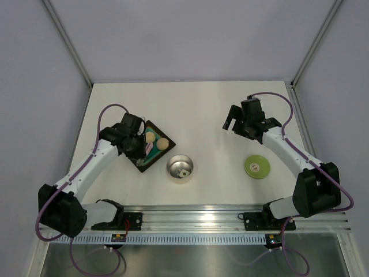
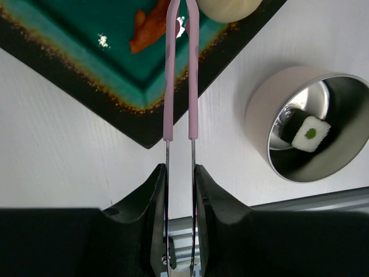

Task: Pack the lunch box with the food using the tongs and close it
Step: Pick up the fake food from the plate.

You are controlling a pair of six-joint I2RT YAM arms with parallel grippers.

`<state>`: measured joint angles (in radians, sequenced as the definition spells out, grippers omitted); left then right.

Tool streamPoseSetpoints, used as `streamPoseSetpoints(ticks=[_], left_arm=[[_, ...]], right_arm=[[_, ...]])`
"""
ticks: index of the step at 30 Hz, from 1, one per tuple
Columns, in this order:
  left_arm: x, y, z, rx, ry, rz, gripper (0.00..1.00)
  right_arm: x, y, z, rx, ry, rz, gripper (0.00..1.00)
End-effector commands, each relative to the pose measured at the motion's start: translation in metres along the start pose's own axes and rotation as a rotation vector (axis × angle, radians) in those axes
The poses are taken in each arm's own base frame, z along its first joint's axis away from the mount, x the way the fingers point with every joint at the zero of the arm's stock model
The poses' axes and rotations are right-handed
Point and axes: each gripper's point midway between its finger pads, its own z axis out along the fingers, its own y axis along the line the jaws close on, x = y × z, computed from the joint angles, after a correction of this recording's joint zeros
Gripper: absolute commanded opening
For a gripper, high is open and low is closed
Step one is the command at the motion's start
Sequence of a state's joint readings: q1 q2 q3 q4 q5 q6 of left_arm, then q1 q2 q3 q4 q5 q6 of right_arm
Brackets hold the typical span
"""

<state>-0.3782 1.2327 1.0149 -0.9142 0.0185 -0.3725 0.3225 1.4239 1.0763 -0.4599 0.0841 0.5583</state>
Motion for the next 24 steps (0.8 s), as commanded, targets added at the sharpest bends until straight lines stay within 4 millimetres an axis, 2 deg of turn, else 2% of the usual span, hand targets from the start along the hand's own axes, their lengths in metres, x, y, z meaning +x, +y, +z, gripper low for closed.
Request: streamPoseSetpoints(ticks=[1, 5, 9, 21, 24], left_arm=[[-0.011, 0.014, -0.017, -0.071, -0.049, 0.043, 0.14], [-0.009, 0.019, -0.027, -0.084, -0.06, 0.064, 0.28], [-0.011, 0.019, -0.033, -0.084, -0.076, 0.071, 0.28], [0.002, 0.03, -0.012, -0.137, -0.038, 0.044, 0.29], [0.001, 0.029, -0.01, -0.133, -0.04, 0.039, 0.36]], right_arm=[[-0.01, 0.009, -0.007, -0.034, -0.035, 0.001, 0.97], [-0.007, 0.01, -0.004, -0.039, -0.024, 0.003, 0.97], [-0.009, 0.011, -0.004, -0.039, -0.029, 0.002, 0.97], [-0.009, 0.011, -0.006, -0.04, -0.03, 0.007, 0.97], [-0.008, 0.01, -0.005, -0.038, -0.026, 0.008, 0.97]])
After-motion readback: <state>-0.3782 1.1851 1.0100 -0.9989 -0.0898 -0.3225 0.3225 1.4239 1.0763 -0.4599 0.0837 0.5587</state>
